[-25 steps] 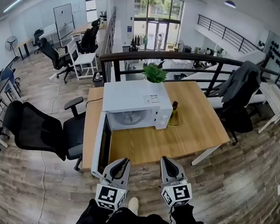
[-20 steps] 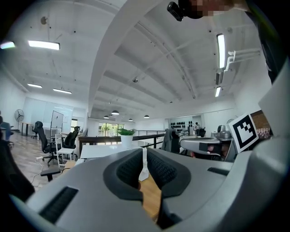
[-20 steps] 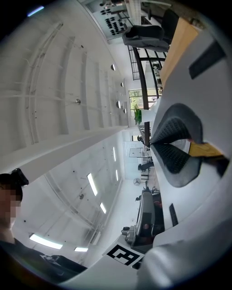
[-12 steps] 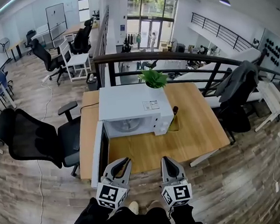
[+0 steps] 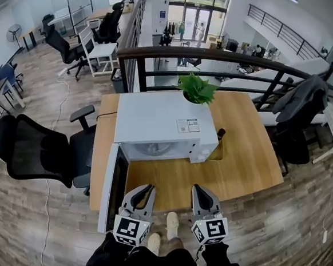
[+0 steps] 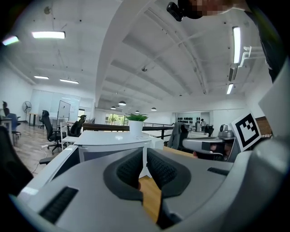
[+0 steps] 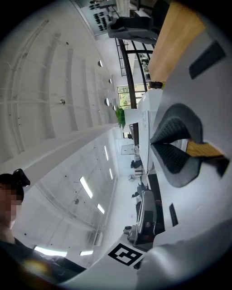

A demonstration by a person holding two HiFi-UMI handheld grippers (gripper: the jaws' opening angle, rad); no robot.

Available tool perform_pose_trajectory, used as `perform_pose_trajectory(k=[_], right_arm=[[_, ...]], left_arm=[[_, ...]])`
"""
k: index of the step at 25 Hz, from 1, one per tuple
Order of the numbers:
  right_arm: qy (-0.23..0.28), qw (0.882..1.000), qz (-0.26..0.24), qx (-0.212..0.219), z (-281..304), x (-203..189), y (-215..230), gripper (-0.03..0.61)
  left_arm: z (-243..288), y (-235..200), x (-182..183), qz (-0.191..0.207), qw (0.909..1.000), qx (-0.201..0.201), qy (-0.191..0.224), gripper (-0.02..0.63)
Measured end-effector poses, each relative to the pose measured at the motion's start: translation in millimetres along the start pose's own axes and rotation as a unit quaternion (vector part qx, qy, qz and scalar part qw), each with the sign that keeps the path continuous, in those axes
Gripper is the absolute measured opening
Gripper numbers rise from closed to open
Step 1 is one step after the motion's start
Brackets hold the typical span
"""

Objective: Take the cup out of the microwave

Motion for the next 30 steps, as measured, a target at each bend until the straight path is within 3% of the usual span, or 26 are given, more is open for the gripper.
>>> perform_pose_trajectory(k=[15,25,30], right_arm=[[-0.058,0.992,0.013,0.110,146.2,-64.4,51.3,0.015],[-0.091,0.987,0.026,0.131,202.1,-103.4,71.6,0.015],[-0.105,0.984,0.043,0.135,215.0,-115.3,78.0,0.015]], left_arm=[[120.9,-69.8,-44.2,-0.044,0.9946,0.083,-0.044,0.044],[170.9,-111.0,-77.6,-0.065,0.9896,0.109,-0.068,0.044],[189.2,-127.7,-88.9,-0.082,0.9890,0.095,-0.078,0.046]])
Point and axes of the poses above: the fingertips, and each gripper's own axes: z forward along the fingers, y to its right, x out of its top, the point moved 10 cm from there along -z, backward along the fingers, and after that the axes turned 6 degrees about -z, right-handed, at the moved point
